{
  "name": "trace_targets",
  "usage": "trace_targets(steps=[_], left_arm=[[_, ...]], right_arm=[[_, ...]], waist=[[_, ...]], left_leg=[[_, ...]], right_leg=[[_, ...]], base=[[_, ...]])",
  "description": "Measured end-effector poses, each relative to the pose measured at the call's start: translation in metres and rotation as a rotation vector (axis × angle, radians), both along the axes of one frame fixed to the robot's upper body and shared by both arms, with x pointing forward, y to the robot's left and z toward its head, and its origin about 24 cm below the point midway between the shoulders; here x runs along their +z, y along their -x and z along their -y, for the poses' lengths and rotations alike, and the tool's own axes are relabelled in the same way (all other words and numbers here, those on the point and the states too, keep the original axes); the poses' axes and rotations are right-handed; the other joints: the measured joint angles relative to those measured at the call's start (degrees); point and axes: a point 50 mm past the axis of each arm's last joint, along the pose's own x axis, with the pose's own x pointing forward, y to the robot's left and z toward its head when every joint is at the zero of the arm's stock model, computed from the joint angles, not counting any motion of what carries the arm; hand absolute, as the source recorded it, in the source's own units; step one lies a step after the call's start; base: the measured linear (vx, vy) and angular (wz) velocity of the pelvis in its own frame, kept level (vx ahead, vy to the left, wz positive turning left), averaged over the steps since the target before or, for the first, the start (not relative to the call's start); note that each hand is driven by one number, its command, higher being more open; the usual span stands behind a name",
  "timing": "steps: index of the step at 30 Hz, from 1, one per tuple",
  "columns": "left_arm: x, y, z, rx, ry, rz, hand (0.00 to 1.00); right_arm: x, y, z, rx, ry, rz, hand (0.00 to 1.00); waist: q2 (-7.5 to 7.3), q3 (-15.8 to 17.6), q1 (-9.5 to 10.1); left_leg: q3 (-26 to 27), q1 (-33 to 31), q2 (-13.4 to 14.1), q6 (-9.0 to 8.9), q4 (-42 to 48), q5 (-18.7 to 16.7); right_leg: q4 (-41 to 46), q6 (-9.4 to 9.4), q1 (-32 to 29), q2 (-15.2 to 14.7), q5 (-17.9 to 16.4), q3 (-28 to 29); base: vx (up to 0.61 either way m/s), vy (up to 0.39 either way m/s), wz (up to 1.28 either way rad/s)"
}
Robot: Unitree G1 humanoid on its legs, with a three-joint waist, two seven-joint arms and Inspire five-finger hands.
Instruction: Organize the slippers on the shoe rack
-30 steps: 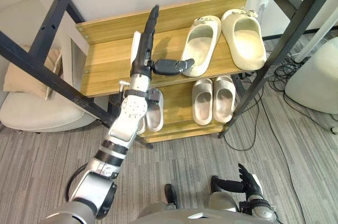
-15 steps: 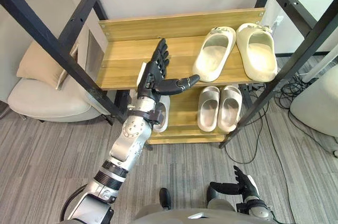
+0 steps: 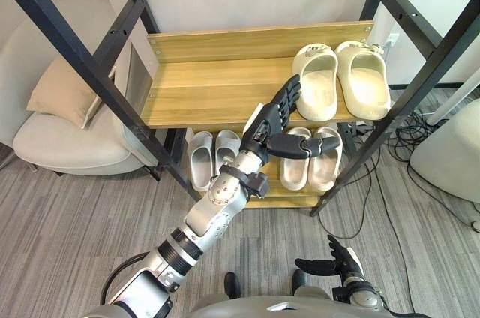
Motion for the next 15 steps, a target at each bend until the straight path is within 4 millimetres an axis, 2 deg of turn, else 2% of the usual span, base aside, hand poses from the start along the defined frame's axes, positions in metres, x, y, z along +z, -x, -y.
trace_targets(steps=[2, 8, 15], left_arm=[[0.003, 0.0, 0.008, -0.021, -0.011, 0.007, 1.0], [0.006, -0.005, 0.011, -0.013, -0.03, 0.012, 1.0], [0.001, -0.016, 0.002, 0.04, -0.057, -0.004, 1.0]], right_arm=[[0.0, -0.001, -0.001, 0.004, -0.003, 0.004, 1.0], [0.001, -0.002, -0.002, 0.004, -0.005, 0.006, 1.0], [0.0, -0.002, -0.005, 0.001, -0.013, 0.008, 1.0]], waist=[[-0.03, -0.02, -0.06], [-0.11, -0.03, -0.08], [-0.66, -0.22, -0.32]], left_leg=[[0.16, -0.01, -0.1, 0.0, 0.0, 0.0], [0.39, 0.0, -0.63, 0.07, 0.0, 0.03], [0.48, 0.1, -0.58, -0.01, -0.01, 0.01]], right_leg=[[0.01, 0.12, -0.08, -0.13, 0.08, 0.18], [0.0, 0.56, -0.13, -0.63, 0.38, 0.43], [-0.05, 0.59, -0.1, -0.57, 0.59, 0.49]], base=[[0.0, 0.0, 0.0], [0.0, 0.0, 0.0], [0.0, 0.0, 0.0]])
